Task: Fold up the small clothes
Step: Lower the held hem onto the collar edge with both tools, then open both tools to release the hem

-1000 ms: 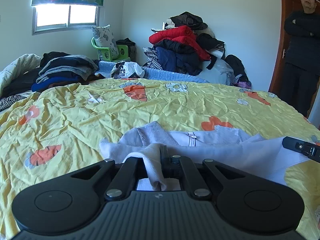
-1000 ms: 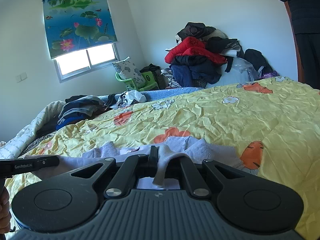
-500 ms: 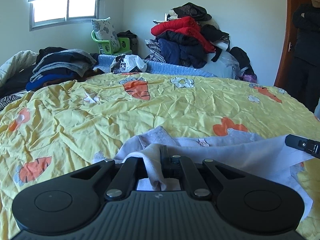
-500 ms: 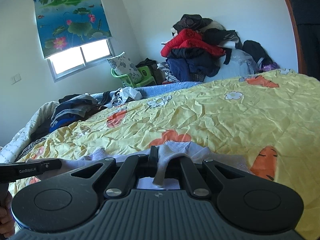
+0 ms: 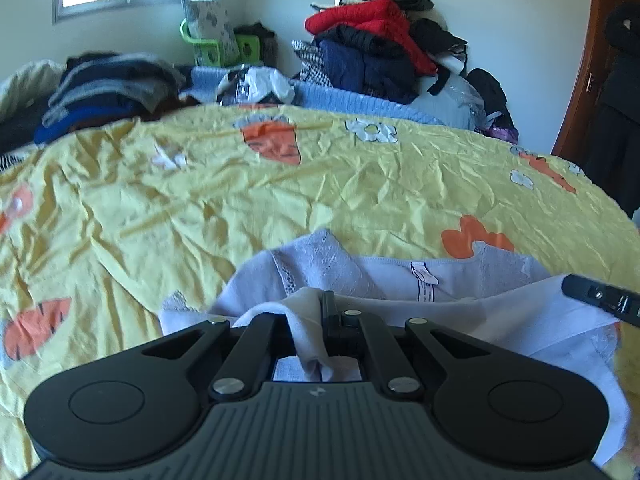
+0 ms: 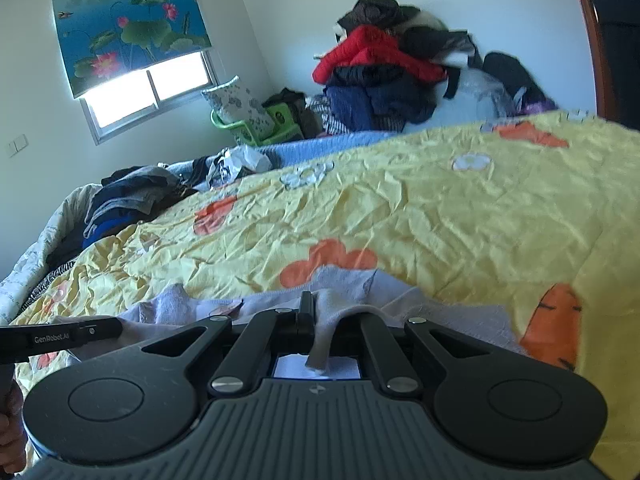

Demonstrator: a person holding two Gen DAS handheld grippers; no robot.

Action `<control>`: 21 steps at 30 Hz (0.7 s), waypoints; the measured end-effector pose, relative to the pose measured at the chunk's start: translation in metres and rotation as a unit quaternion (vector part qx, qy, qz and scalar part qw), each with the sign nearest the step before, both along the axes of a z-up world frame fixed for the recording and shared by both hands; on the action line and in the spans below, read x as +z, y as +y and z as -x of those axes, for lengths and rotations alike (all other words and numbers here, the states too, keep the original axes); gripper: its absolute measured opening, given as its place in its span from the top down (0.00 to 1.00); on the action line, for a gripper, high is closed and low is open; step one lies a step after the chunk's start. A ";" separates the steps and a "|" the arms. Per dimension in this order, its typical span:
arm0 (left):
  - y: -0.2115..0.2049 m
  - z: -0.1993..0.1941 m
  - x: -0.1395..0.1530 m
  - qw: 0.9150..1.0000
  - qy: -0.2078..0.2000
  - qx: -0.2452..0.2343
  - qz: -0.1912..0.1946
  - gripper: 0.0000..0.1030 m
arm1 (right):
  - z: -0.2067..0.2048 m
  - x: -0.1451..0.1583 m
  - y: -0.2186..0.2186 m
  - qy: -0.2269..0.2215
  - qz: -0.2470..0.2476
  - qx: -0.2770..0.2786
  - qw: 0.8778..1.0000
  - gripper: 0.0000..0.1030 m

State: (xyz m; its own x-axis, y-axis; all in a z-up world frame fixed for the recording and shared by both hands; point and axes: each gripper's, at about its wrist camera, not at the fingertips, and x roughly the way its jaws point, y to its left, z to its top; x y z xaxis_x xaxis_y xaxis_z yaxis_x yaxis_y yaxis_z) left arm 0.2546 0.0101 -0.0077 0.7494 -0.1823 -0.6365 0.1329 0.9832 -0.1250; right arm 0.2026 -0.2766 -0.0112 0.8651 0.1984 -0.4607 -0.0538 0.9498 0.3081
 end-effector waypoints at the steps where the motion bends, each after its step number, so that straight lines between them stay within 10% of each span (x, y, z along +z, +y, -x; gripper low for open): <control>1: 0.003 -0.002 0.000 1.000 0.006 0.001 0.010 0.97 | -0.002 -0.002 -0.001 0.005 -0.006 0.001 1.000 0.90; 7: 0.018 -0.020 0.003 0.995 0.051 0.005 0.081 0.97 | -0.019 -0.006 -0.013 0.045 -0.079 0.022 0.996 0.66; 13: 0.044 -0.046 -0.002 0.973 0.124 0.026 0.191 0.96 | -0.048 -0.010 -0.037 0.094 -0.203 0.035 0.974 0.56; 21: 0.080 -0.062 -0.025 0.917 0.193 0.079 0.340 0.95 | -0.073 -0.034 -0.073 0.119 -0.379 -0.013 0.918 0.44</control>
